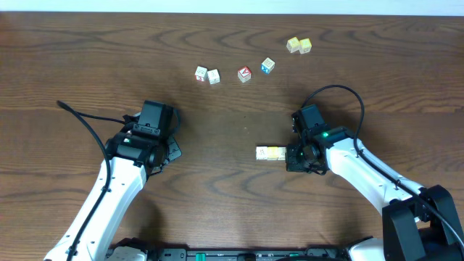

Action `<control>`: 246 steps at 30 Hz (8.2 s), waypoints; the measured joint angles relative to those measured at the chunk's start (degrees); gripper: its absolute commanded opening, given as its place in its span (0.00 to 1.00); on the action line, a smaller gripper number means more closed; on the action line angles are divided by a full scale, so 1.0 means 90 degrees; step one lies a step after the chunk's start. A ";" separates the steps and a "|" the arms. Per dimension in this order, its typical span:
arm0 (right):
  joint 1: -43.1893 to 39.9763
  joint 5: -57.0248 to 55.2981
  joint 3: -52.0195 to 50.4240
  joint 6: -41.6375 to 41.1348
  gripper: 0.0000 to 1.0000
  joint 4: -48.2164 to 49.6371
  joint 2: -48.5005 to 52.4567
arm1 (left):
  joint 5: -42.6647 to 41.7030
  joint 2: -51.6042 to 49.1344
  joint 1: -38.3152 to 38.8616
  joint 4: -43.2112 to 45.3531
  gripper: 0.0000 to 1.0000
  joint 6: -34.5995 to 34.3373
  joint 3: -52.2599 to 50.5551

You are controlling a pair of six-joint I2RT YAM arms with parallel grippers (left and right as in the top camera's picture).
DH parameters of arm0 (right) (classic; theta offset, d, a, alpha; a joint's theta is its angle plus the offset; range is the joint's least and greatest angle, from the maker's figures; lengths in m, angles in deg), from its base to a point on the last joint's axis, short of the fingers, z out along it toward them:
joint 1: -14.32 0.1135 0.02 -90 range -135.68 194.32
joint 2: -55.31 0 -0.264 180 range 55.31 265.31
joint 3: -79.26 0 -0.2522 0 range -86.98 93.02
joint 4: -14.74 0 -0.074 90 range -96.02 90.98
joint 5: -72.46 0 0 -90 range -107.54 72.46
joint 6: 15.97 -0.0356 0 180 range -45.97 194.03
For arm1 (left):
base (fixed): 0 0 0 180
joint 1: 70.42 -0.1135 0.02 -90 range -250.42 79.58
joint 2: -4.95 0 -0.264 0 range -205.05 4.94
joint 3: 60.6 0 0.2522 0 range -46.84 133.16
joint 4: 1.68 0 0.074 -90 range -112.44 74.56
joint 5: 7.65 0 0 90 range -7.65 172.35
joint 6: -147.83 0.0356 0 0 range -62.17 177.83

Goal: Lift 4 blocks

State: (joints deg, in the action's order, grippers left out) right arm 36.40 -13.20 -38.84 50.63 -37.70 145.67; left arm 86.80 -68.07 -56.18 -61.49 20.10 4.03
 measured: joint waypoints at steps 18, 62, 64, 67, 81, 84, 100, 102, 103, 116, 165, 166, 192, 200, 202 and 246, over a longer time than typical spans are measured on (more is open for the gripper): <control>0.0000 0.0000 0.0000 0.0000 0.01 0.0058 0.0000 | 0.0000 0.0000 0.0000 0.0000 0.15 0.0002 0.0000; -0.0136 0.0529 0.1392 0.0051 0.01 -0.1722 -0.0002 | -0.0002 0.0000 0.0000 0.0000 0.15 0.0000 0.0000; -0.0272 0.0551 0.1651 0.0109 0.01 -0.1868 -0.0005 | -0.0002 0.0000 0.0000 -0.0002 0.15 0.0002 0.0000; -0.0627 0.0534 0.1892 0.0177 0.01 -0.1999 -0.0005 | -0.0005 0.0000 0.0000 -0.0002 0.15 0.0002 0.0000; -0.2868 0.0406 0.1860 0.0712 0.06 -0.2042 -0.0005 | -0.1812 -0.0287 0.0000 0.0874 0.15 0.0588 0.0000; -0.3203 0.0474 0.1749 0.0782 0.13 -0.1914 -0.0005 | -0.2514 -0.0629 0.0000 0.1013 0.15 0.0777 0.0000; -0.3696 0.0753 0.1214 0.0595 0.61 -0.1443 -0.0005 | -0.4697 -0.2596 0.0899 0.2227 0.15 0.1399 0.0000; -0.3696 0.0738 0.0998 0.0539 0.65 -0.1073 -0.0005 | -0.4753 -0.2599 0.0991 0.2346 0.15 0.1411 0.0000; -0.3696 0.0750 0.0928 0.0532 0.67 -0.0962 -0.0005 | -0.4775 -0.2599 0.1015 0.2409 0.15 0.1411 0.0000; -0.3696 0.1146 0.0321 0.0024 0.22 -0.0423 -0.0005 | -0.3956 -0.2599 0.1025 0.2543 0.26 0.1120 0.0000; -0.2259 0.1489 0.0119 0.0716 0.01 0.0398 0.0027 | -0.3784 -0.3116 0.1491 0.3951 0.07 0.0835 0.0000; -0.2263 0.1566 0.0112 0.0789 0.01 0.0427 0.0049 | -0.3784 -0.3116 0.1491 0.3951 0.07 0.0835 0.0000; -0.2518 0.2849 0.0092 0.1564 0.01 0.0415 0.0804 | -0.3750 -0.3116 0.1819 0.3954 0.07 0.0782 0.0000; -0.2518 0.2676 0.0092 0.1569 0.01 0.0357 0.0804 | -0.3449 -0.3116 0.2052 0.3956 0.07 0.0731 0.0000; -0.2518 0.2674 0.0092 0.1569 0.01 0.0352 0.0804 | -0.3419 -0.3116 0.2050 0.4005 0.07 0.0721 0.0000; -0.2273 0.2348 0.0092 0.1761 0.01 0.0338 0.0804 | -0.2385 -0.3215 0.2463 0.3711 0.07 0.1190 0.0350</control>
State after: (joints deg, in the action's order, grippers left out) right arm 15.94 7.94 -38.01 66.47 -34.66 152.91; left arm 65.33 -97.01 -34.01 -28.09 30.81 7.18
